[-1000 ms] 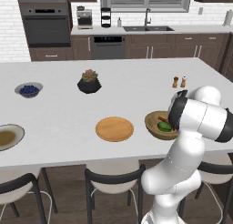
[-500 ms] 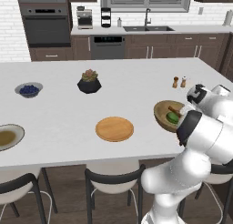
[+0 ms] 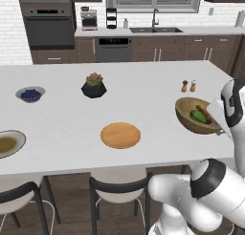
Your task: Pick the chicken drumstick and avocado from their plates and place them in the bowl. Then put the bowl in the fridge.
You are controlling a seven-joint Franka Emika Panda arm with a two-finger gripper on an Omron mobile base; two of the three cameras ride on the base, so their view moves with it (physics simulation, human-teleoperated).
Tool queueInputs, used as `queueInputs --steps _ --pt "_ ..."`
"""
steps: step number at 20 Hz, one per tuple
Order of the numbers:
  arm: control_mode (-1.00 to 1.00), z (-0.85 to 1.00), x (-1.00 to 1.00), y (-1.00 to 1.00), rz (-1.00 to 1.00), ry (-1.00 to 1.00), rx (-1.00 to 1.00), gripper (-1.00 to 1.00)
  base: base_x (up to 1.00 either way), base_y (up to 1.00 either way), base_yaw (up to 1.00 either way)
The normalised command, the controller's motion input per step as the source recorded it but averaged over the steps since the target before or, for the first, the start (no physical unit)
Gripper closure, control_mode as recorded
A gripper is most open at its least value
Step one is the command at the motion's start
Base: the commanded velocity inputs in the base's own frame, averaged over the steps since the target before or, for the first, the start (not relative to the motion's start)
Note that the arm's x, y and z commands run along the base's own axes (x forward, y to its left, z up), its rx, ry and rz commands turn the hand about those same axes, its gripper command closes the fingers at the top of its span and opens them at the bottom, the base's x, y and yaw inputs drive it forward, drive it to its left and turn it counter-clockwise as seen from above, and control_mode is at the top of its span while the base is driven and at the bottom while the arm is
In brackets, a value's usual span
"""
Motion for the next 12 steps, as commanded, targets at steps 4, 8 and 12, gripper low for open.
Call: queueInputs --steps 4,8,12 --pt "-1.0 1.0 -0.79 0.44 -0.23 -0.01 -0.15 1.0 0.0 0.0 0.0" --pt "-1.0 1.0 -0.63 0.54 -0.19 0.01 -0.22 1.0 0.0 0.0 0.0" --pt "-1.0 1.0 -0.59 0.29 -0.13 0.02 -0.05 1.0 0.0 0.0 0.0"
